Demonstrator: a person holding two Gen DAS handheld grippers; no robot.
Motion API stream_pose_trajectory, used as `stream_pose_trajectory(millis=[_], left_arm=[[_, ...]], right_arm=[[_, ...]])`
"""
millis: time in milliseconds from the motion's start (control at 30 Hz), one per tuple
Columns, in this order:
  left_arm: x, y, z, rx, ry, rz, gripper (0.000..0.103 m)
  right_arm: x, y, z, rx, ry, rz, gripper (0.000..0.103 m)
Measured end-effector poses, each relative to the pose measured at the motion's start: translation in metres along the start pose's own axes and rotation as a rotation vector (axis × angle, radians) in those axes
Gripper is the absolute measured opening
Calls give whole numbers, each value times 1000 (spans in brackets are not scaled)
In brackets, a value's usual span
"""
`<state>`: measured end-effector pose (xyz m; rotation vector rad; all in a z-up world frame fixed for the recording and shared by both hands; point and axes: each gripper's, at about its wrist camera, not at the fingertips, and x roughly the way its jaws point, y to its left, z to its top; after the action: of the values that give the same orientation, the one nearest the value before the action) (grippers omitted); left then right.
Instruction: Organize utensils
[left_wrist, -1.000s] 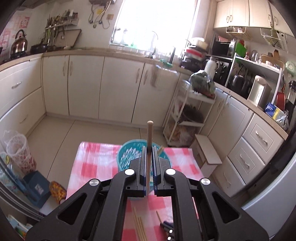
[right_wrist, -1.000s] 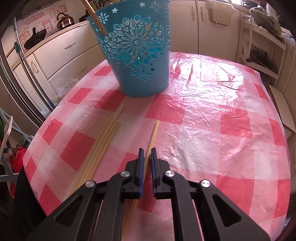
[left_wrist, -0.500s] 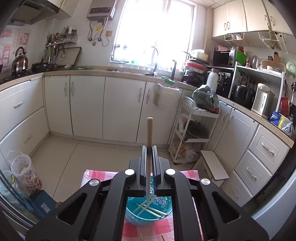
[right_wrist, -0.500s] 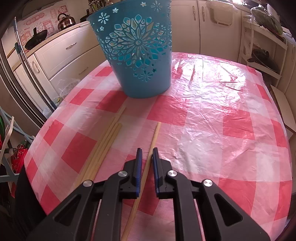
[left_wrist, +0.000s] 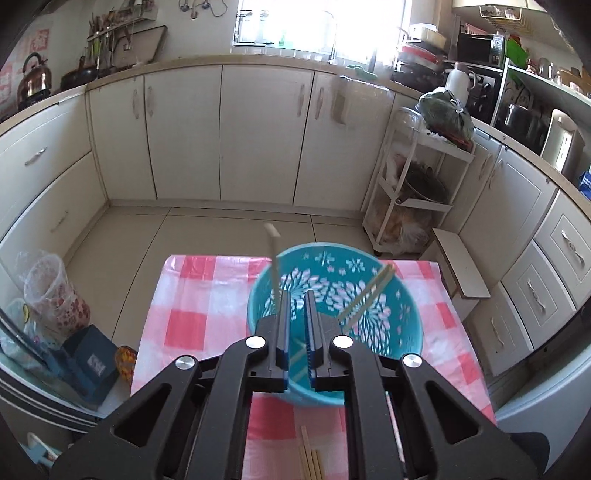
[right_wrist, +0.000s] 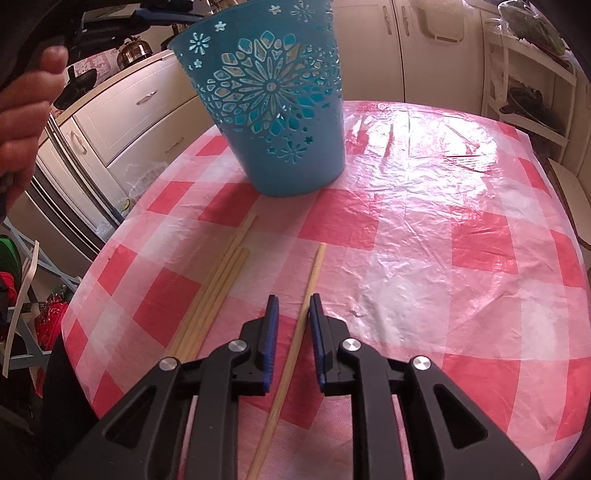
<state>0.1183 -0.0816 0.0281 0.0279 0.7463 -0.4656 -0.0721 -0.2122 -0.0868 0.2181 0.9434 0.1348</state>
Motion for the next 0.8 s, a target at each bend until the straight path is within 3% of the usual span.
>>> stream_pose_trajectory(millis=[67, 167, 333, 500, 567, 667, 800], left_arm=[[-9, 1, -10, 8, -11, 10, 30], [-26, 10, -25, -1, -24, 16, 45], [-44, 39, -54, -74, 1, 5, 52], [-47, 64, -88, -133, 56, 2, 53], [-47, 74, -101, -159, 76, 0, 53], [-45, 90, -119, -198, 102, 3, 53], [-39, 103, -141, -224, 141, 9, 53]], right_arm=[[0, 0, 0, -5, 0, -4, 17], [0, 1, 1, -10, 2, -10, 17], [2, 8, 2, -24, 3, -52, 16], [4, 30, -4, -150, 5, -190, 12], [3, 33, -6, -159, 10, -199, 7], [-5, 24, -6, -88, 24, -152, 6], [-44, 11, 3, 43, -62, 54, 5]])
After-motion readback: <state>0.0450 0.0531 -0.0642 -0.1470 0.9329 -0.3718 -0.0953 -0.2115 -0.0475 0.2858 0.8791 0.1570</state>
